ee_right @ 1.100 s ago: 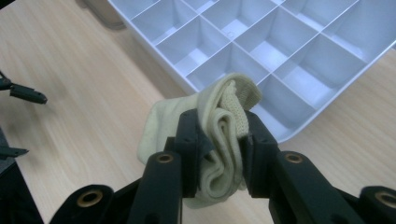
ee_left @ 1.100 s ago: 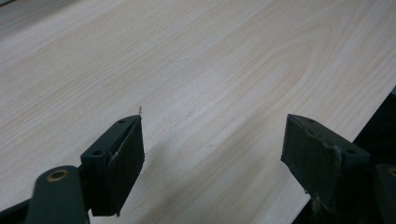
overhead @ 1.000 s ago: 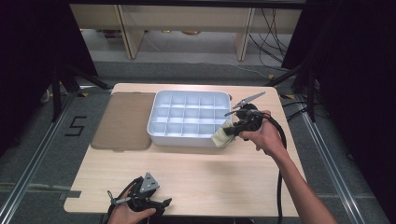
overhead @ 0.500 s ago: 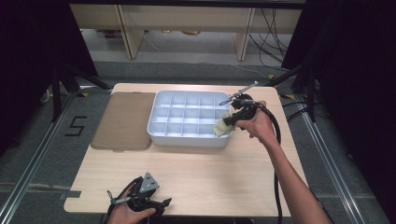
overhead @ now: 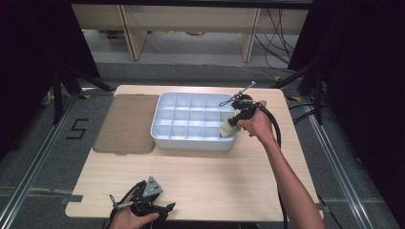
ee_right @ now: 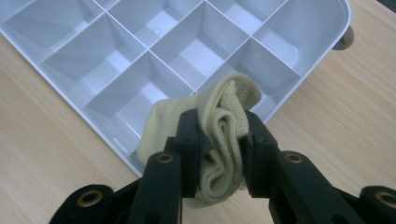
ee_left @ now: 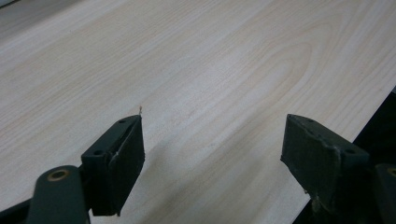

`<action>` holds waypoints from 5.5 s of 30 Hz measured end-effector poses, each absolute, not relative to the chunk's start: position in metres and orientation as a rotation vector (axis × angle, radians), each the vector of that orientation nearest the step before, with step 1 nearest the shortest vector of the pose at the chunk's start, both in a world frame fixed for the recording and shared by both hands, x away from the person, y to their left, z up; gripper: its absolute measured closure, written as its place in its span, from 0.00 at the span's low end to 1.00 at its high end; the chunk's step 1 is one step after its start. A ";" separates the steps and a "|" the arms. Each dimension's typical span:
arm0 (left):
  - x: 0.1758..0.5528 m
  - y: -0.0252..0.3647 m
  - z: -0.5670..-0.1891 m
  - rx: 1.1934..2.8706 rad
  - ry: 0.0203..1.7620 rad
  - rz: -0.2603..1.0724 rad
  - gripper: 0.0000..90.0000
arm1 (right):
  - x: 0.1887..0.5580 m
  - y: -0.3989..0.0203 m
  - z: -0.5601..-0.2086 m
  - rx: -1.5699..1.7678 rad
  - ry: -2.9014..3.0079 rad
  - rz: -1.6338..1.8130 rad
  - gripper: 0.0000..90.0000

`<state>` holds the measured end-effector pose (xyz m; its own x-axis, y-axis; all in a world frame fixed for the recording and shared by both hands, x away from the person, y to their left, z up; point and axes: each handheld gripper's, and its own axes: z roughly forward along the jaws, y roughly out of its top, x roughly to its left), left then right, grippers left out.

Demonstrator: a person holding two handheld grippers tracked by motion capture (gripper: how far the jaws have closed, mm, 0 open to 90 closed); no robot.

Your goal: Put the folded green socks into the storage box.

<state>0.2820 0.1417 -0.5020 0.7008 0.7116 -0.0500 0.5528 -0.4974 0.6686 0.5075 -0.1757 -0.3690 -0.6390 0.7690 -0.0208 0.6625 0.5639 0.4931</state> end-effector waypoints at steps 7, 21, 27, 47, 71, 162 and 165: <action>0.283 0.142 -0.502 2.251 0.927 0.321 0.23 | 0.512 -0.169 -0.378 1.191 2.570 0.587 0.80; 0.282 0.142 -0.502 2.246 0.943 0.308 0.23 | 0.515 -0.161 -0.392 1.138 2.560 0.484 0.80; 0.282 0.141 -0.503 2.253 0.935 0.308 0.23 | 0.515 -0.159 -0.397 1.111 2.561 0.455 0.80; 0.282 0.142 -0.504 2.244 0.961 0.303 0.23 | 0.515 -0.149 -0.431 1.070 2.609 0.378 0.80; 0.283 0.142 -0.505 2.262 0.936 0.307 0.23 | 0.515 -0.163 -0.410 1.147 2.593 0.555 0.93; 0.284 0.143 -0.506 2.224 0.977 0.309 0.23 | 0.474 -0.200 -0.396 1.192 2.453 0.989 0.42; 0.284 0.143 -0.506 2.224 0.977 0.309 0.23 | 0.470 -0.201 -0.396 1.196 2.460 0.999 0.41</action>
<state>0.2838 0.1431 -0.5062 0.6904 0.7215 -0.0522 0.5604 -0.4878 0.6694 0.4695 -0.2009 -0.3962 -0.6407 0.7630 0.0859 0.6068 0.4345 0.6656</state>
